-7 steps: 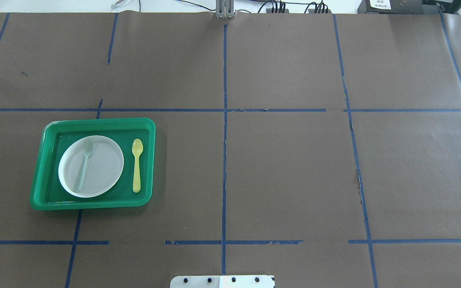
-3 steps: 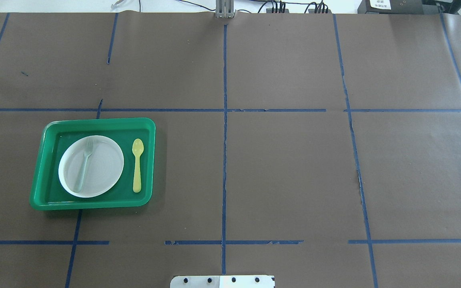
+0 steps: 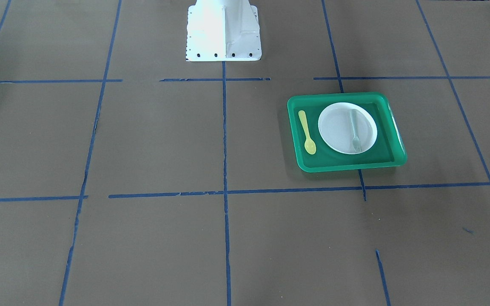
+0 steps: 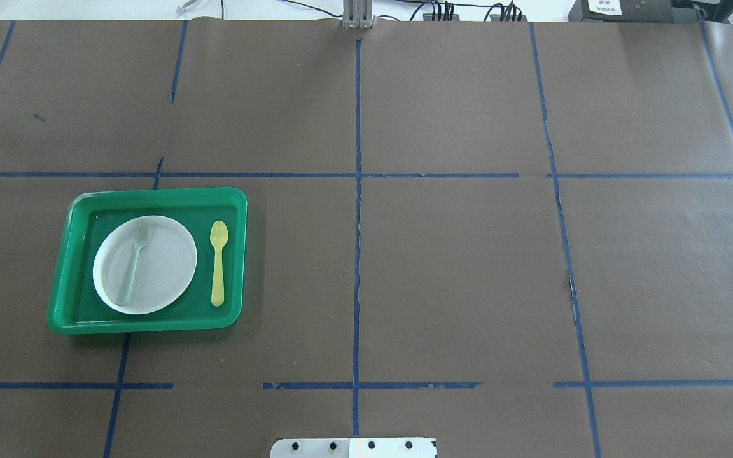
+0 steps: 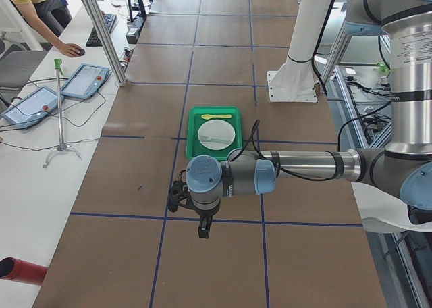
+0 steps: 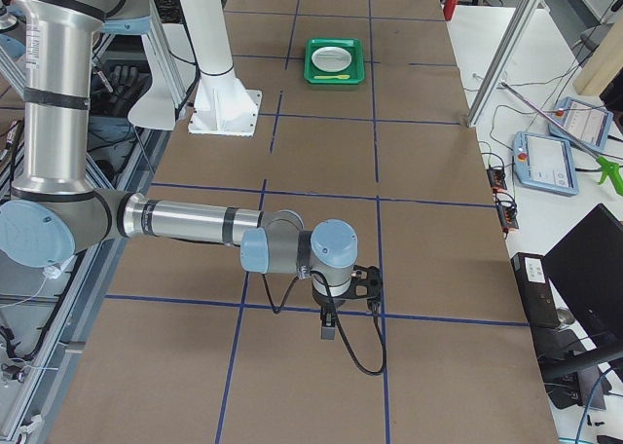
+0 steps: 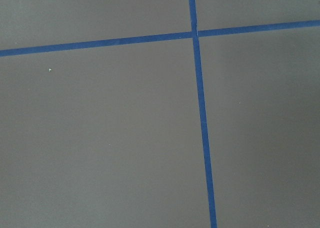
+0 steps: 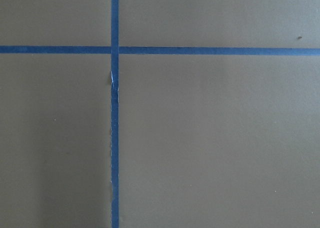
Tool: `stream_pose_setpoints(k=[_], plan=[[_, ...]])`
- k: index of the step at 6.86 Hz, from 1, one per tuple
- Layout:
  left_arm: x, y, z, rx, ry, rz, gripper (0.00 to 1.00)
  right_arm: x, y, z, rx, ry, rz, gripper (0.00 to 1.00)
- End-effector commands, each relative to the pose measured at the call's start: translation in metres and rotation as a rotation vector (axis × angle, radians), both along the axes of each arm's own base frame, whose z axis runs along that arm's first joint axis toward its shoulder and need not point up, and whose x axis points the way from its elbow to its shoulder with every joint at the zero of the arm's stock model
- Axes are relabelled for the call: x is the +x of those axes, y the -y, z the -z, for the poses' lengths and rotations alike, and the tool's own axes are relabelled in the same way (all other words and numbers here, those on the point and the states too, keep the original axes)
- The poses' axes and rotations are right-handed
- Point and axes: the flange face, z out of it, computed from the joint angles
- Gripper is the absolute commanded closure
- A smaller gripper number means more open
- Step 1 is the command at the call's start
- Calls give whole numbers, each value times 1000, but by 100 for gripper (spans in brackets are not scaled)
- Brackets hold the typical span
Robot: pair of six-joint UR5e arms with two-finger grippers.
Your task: Place spoon
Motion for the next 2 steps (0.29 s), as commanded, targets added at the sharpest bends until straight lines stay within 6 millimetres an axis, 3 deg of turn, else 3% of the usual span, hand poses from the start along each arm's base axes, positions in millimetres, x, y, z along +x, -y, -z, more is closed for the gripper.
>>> stream_pose_setpoints(k=[1,2], plan=[[0,1,0,-2,0,2,0,0,0,0,1,0,1,0],[0,1,3,4,-2,2,0,0,0,0,0,0,0,0]])
